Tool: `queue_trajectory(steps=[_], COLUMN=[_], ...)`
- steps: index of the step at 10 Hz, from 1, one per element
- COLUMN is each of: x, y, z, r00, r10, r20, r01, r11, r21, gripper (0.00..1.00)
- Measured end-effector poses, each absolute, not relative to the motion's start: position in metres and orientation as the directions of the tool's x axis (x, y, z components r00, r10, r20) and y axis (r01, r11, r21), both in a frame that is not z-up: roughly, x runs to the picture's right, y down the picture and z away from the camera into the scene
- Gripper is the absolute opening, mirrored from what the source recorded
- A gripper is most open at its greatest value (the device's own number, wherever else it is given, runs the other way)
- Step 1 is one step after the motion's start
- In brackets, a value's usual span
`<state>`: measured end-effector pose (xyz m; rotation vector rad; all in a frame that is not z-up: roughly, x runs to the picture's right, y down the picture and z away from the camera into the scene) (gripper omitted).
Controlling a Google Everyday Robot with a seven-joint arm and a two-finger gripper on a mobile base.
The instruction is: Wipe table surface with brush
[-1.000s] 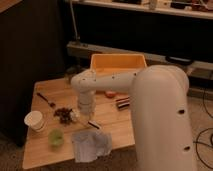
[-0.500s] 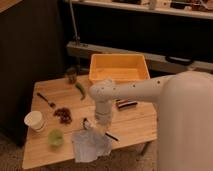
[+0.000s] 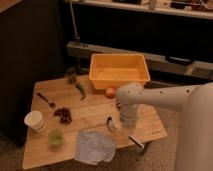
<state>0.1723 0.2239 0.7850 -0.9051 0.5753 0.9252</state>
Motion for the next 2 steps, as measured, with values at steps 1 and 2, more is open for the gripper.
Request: queue_trajectory(steps=[1,2], x=[0.1837,0.1883], y=[0.218,0.2144], z=[0.7914,0.7948], r00=[0.48,0.469], r10=[0.431,0.435], r20=[-0.764,-0.769], r01=[-0.876,-0.882], r11=[0.284,0.279], r21=[-0.39,-0.38], gripper=[0.0,0.0])
